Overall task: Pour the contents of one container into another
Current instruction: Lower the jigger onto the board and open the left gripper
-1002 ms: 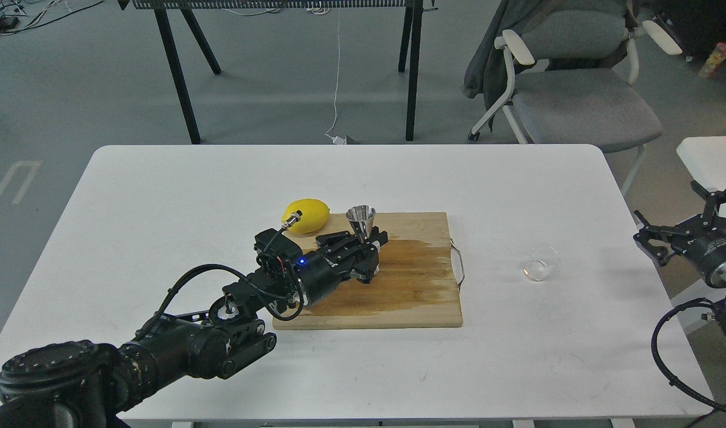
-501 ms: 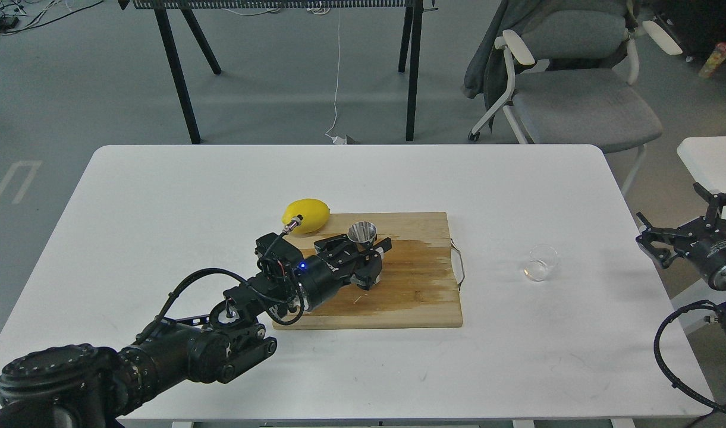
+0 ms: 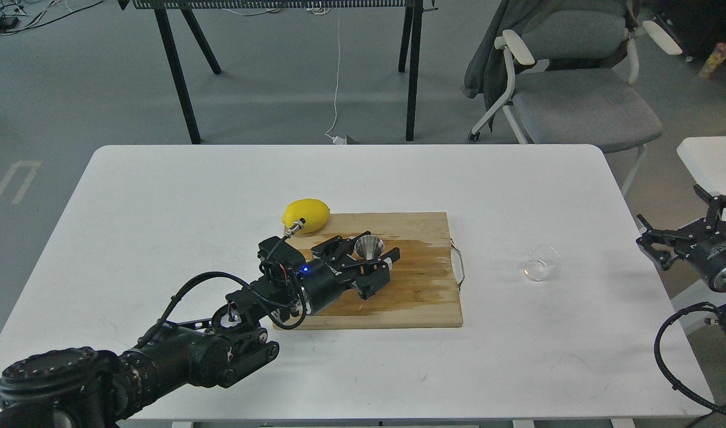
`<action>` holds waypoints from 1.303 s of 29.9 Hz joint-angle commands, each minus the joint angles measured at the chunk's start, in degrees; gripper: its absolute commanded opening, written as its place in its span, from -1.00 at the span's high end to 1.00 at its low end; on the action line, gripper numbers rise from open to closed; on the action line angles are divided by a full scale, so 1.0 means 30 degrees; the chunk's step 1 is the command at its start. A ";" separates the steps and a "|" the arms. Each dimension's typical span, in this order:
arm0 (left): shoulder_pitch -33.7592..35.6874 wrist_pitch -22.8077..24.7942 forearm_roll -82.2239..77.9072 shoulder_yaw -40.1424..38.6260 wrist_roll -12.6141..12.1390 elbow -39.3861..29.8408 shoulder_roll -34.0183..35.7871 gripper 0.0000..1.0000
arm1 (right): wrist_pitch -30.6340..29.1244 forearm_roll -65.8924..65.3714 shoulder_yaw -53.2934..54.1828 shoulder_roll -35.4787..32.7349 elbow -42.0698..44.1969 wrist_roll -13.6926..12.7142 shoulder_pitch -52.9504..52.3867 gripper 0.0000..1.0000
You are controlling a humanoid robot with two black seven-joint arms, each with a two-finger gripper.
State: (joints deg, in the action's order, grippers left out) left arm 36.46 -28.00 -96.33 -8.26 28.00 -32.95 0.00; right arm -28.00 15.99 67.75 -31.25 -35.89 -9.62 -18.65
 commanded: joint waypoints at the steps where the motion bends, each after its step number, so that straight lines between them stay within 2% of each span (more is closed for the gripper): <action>1: -0.0315 0.0000 0.0001 0.0029 0.0000 -0.0005 0.0000 -0.79 | 0.0000 0.0003 0.0005 -0.0043 0.0009 -0.0016 0.0007 -0.99; 39: -0.1370 0.0000 0.0059 -0.0146 0.0000 -0.0005 0.0058 -0.82 | 0.0000 0.0003 0.0034 -0.0014 -0.0020 0.0013 0.0007 -0.99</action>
State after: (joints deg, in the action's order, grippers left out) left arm 32.94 -28.00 -96.20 -8.56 28.00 -32.96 0.00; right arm -28.00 16.00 67.81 -31.28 -35.96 -9.62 -18.63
